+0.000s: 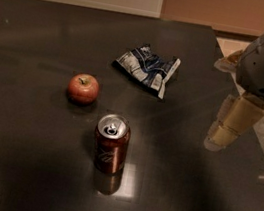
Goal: Move coke can near apple
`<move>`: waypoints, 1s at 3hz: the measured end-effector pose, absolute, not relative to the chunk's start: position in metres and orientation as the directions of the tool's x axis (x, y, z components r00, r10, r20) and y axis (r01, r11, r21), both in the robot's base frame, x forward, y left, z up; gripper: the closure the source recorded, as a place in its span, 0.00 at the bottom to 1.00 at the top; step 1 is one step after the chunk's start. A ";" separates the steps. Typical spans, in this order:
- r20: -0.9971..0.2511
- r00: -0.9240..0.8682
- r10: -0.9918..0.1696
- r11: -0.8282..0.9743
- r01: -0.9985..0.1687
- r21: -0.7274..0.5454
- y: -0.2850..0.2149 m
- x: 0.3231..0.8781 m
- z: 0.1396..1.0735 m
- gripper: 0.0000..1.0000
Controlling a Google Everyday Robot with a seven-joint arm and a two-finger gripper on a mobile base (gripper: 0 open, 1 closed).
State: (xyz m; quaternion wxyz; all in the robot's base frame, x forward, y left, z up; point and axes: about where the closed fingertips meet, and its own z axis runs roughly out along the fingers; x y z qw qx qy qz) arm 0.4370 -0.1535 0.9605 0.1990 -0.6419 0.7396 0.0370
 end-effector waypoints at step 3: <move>-0.463 0.077 -0.883 -0.019 -0.992 -0.128 -0.062 0.417 0.919 0.00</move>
Offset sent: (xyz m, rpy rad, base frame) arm -0.0239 0.1005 -0.0505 0.1424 0.0837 0.2697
